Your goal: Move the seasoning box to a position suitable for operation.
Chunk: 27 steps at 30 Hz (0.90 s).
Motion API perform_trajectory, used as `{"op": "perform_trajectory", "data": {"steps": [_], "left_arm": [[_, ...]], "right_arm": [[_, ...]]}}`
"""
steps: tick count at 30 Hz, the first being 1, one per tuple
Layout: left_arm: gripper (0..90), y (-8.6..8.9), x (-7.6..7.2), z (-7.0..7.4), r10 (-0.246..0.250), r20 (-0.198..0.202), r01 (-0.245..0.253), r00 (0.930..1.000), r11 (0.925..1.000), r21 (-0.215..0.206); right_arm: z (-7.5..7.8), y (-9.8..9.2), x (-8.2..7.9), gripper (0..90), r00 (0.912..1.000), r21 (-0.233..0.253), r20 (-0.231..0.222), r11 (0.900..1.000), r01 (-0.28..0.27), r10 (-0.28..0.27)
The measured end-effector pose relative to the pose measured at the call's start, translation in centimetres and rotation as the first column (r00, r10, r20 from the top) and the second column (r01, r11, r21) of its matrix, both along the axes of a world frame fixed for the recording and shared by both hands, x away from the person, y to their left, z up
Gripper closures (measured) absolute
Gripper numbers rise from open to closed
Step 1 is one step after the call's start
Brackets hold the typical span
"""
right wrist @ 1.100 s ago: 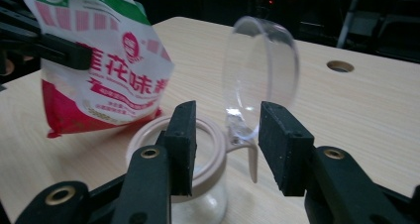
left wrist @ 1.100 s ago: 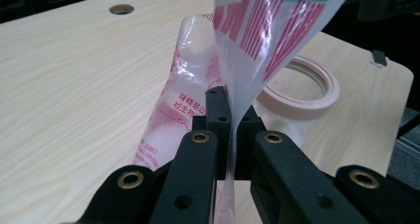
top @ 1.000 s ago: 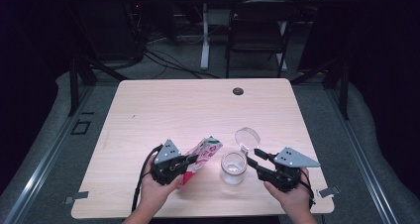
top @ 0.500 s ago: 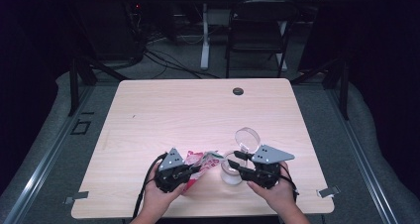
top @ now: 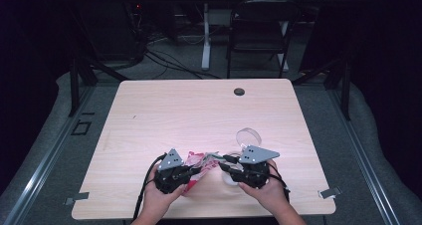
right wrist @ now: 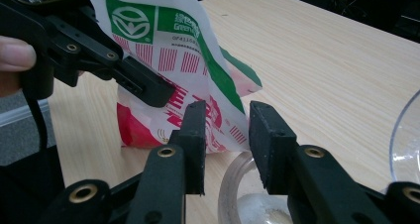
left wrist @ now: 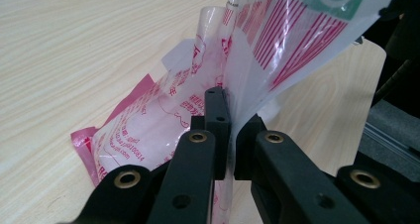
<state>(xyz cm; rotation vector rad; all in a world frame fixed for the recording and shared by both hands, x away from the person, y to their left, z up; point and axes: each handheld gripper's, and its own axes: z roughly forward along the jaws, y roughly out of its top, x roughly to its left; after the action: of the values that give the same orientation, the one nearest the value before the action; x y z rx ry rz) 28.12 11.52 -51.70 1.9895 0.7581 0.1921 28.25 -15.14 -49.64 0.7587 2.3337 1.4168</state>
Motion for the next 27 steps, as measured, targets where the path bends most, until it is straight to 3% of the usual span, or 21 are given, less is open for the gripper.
{"op": "perform_trajectory", "data": {"steps": [10,27], "left_arm": [[89.3,0.2,0.0,0.0,-0.008,0.002,0.008,1.0000,0.9999,0.006],[89.2,0.2,0.0,-0.1,-0.009,0.003,0.009,1.0000,1.0000,-0.003]], "right_arm": [[-0.2,1.4,0.6,70.6,0.9997,-0.029,-0.011,0.999,-0.024,0.024],[-0.5,2.6,1.4,81.3,0.9972,-0.075,-0.049,0.995,-0.059,0.056]]}}
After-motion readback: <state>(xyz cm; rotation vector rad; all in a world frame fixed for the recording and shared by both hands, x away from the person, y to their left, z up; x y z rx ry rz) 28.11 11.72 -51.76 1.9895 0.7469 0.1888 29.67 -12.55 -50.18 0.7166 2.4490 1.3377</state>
